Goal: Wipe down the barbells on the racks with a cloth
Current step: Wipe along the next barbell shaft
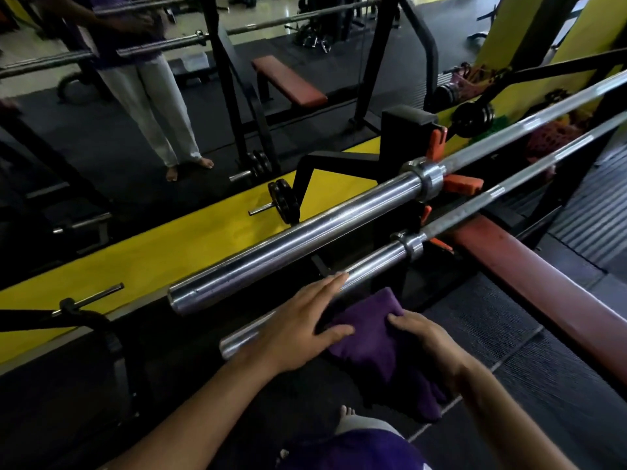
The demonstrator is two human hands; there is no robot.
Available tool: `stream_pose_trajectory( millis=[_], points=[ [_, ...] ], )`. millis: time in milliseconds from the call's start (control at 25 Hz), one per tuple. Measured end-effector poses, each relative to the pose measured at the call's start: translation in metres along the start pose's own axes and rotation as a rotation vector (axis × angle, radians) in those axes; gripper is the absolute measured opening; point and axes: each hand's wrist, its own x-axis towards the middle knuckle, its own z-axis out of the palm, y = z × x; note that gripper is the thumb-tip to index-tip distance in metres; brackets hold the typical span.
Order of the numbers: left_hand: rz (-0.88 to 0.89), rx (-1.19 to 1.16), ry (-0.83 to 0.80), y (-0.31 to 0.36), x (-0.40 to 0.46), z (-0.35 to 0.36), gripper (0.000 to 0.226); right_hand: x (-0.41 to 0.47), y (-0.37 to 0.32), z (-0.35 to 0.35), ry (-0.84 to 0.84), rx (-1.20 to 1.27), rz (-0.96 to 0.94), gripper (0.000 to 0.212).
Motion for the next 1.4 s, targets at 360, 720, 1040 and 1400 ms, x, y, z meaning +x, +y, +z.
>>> stream_pose_trajectory(
  millis=[360,720,1040,1400],
  points=[
    [-0.041,-0.291,-0.154,0.039,0.089,0.039,0.02,0.014,-0.011,-0.059,-0.34,0.295,0.108,0.069],
    [-0.025,0.424,-0.066,-0.016,0.072,0.018,0.061,0.053,0.01,-0.045,0.123,0.752,0.134,0.055],
    [0.062,0.408,-0.296,-0.06,0.05,0.023,0.064,0.144,-0.03,0.012,0.393,0.987,-0.132,0.072],
    [0.0,0.253,-0.363,-0.062,0.054,0.016,0.069,0.14,-0.01,0.004,0.283,0.898,-0.092,0.074]
  ],
)
